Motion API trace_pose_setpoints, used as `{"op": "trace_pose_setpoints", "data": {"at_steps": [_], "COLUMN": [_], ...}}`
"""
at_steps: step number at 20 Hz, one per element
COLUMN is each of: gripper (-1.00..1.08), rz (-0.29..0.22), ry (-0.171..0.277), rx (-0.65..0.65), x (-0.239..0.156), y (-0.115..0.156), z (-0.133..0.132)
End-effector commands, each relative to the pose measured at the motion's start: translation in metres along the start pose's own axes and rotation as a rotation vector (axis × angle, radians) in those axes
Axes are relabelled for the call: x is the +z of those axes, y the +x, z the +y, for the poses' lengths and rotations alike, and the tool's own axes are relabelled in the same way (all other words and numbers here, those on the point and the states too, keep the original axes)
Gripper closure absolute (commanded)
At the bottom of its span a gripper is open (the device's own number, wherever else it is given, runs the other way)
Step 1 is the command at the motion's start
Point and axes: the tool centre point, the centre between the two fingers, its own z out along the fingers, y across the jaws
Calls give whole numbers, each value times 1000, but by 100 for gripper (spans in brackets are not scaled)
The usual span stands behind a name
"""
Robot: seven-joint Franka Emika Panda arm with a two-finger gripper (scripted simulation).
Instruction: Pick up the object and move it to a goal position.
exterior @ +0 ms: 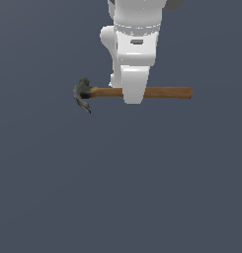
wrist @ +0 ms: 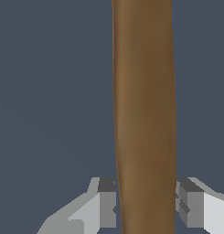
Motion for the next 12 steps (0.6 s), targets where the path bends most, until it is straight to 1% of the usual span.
{"op": "trace_pose_setpoints", "data": {"at_steps": [1, 6, 12], "gripper": [108, 108, 108], "rz": [-1, -1, -1], "ry": [-3, -3, -3], "rx": [1, 2, 2], "x": [-16, -34, -40], "y": [1, 2, 2], "z": [2, 5, 7]}}
